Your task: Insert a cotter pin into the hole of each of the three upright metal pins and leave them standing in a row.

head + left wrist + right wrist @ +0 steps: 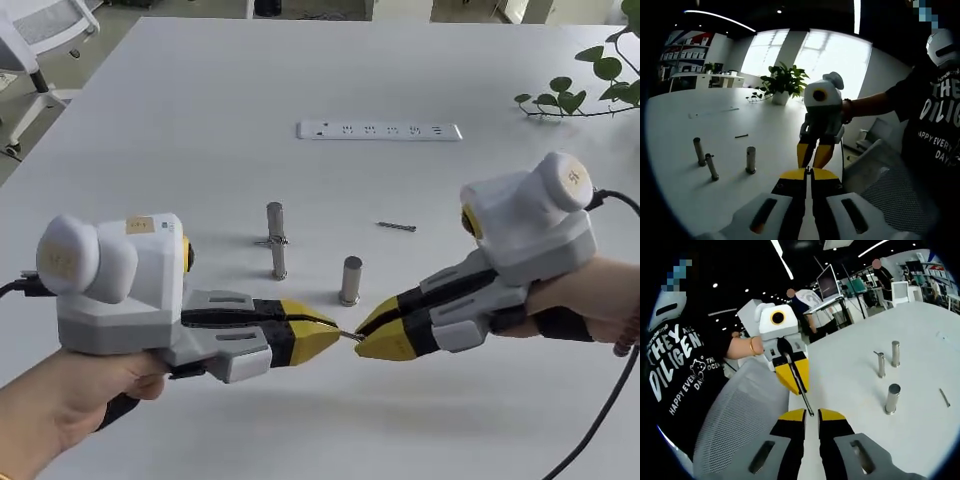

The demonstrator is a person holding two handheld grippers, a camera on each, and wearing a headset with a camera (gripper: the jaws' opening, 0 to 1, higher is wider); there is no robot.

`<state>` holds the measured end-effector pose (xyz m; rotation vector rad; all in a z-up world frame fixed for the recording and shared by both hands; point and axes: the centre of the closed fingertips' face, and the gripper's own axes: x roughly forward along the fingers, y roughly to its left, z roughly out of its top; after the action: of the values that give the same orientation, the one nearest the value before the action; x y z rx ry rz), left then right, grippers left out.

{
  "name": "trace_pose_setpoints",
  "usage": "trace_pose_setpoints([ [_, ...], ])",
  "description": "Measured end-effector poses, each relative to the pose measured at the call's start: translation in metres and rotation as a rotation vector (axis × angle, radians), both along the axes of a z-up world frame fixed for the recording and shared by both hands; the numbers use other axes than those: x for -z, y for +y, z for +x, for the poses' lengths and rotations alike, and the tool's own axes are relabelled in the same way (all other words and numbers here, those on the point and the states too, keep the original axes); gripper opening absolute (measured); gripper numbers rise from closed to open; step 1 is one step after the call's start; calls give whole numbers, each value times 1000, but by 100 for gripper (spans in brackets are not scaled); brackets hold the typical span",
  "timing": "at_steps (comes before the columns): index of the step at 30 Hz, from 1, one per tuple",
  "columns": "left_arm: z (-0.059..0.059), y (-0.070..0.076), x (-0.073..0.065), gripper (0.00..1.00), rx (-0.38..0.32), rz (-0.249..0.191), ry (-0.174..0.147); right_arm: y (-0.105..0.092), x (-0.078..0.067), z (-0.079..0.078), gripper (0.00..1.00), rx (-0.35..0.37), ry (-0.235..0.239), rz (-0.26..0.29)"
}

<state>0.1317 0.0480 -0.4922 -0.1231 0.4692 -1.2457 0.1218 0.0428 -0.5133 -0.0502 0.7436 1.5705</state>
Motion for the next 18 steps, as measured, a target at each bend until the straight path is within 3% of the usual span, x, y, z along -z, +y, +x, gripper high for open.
trace_pose_setpoints([
  [7, -3, -4, -3, 0, 15, -24, 1, -1, -3, -5, 0, -27, -2, 10],
  [14, -5, -5, -2, 0, 27, -16, -5, -3, -2, -8, 0, -55, -33, -5],
  [18, -4, -6, -1, 1, 27, -9, -21, -3, -2, -7, 0, -77, -80, -23],
])
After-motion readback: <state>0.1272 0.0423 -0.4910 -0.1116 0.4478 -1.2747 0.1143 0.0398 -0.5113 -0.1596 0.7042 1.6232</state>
